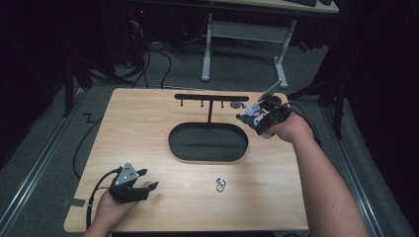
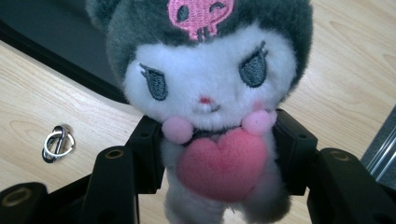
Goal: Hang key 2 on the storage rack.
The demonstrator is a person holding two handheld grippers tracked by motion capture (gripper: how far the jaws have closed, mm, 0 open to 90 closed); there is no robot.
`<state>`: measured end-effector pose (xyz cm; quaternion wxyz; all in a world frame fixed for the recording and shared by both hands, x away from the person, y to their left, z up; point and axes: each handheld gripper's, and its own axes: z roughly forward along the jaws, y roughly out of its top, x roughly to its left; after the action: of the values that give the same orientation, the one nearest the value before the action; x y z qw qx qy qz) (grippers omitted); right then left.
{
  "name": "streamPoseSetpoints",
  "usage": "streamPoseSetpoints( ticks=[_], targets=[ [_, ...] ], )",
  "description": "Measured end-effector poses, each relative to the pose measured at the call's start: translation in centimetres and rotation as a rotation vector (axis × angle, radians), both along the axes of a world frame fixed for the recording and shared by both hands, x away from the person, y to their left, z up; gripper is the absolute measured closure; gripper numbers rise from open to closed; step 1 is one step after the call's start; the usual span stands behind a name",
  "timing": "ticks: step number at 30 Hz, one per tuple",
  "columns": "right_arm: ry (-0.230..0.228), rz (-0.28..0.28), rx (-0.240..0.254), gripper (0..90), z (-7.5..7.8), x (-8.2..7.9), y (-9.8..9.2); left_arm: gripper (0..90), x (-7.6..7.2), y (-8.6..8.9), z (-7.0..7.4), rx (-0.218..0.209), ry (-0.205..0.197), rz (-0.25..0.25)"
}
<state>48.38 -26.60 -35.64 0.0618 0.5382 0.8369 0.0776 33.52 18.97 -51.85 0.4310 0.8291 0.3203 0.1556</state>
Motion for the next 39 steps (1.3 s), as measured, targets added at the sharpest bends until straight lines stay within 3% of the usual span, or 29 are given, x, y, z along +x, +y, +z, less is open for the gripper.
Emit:
streamPoseSetpoints(
  ticks=[10, 17, 26, 29, 32, 39],
  targets=[
    [0.010, 0.010, -0.013, 45.3, -1.9, 0.6, 1.0, 36.0, 0.0, 0.0, 0.0, -0.001, -0.001, -0.003],
    [-0.014, 0.022, -0.020, 42.9, -3.3, 0.9, 1.6, 36.0, 0.0, 0.0, 0.0, 0.000, -0.002, -0.004],
    [-0.027, -0.004, 0.002, 40.5, -4.5, 1.0, 1.8, 36.0, 0.0, -0.2, -0.1, 0.001, 0.000, -0.007],
    [-0.041, -0.011, 0.008, 39.0, -4.9, 0.9, 1.9, 36.0, 0.1, -0.2, -0.1, 0.001, -0.001, -0.008],
    [-0.052, -0.025, 0.020, 30.5, -5.4, 0.6, 1.8, 36.0, 0.1, -0.2, -0.1, 0.002, -0.001, -0.007],
    [-0.070, -0.023, 0.032, 30.5, -5.6, -1.0, 1.2, 36.0, 0.1, -0.2, -0.1, 0.002, 0.003, -0.007]
  ],
)
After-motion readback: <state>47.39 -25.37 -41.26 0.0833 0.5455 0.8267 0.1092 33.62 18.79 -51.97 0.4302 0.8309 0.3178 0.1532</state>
